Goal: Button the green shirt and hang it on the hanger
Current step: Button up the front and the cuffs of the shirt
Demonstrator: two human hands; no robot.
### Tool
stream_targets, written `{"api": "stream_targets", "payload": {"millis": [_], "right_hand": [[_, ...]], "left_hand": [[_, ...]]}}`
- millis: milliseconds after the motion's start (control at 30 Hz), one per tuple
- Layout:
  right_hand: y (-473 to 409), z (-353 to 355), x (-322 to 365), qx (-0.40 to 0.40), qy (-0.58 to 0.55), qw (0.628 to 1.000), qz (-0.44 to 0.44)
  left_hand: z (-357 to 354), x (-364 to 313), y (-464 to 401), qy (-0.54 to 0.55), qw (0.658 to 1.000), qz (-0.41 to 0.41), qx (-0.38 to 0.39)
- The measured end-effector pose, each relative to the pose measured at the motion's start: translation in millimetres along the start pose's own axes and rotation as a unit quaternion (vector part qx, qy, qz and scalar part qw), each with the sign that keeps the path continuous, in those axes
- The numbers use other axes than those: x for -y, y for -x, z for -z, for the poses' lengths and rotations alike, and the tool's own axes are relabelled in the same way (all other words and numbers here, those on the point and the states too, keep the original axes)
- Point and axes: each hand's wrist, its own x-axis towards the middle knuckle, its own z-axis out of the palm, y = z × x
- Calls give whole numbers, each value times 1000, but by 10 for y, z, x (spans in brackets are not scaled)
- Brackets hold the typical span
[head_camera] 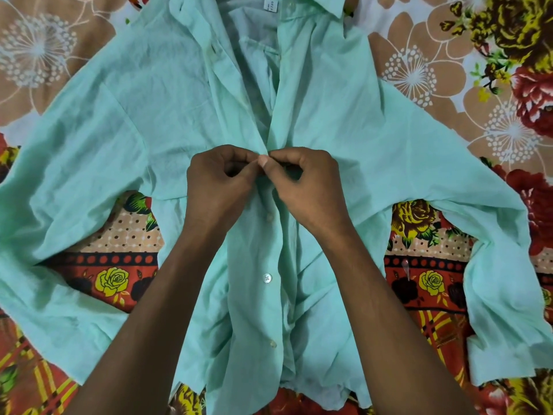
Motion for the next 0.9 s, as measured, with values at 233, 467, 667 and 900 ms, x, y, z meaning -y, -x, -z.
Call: {"api": "stream_targets", "payload": {"millis": [233, 467, 667, 900], "right_hand": [[-39, -96, -13, -49, 15, 999, 7], [-97, -85, -68, -29, -5, 999, -34], [-241, 30, -51, -23, 66, 997, -27], [-665, -65, 100, -121, 112, 985, 50]], "left_hand": [[-1, 10, -20, 47, 998, 37, 4], [11, 3, -37, 74, 995, 67, 19], [-31, -33, -98, -38, 999, -22, -27], [-113, -316, -447, -66, 988, -52, -128]]}}
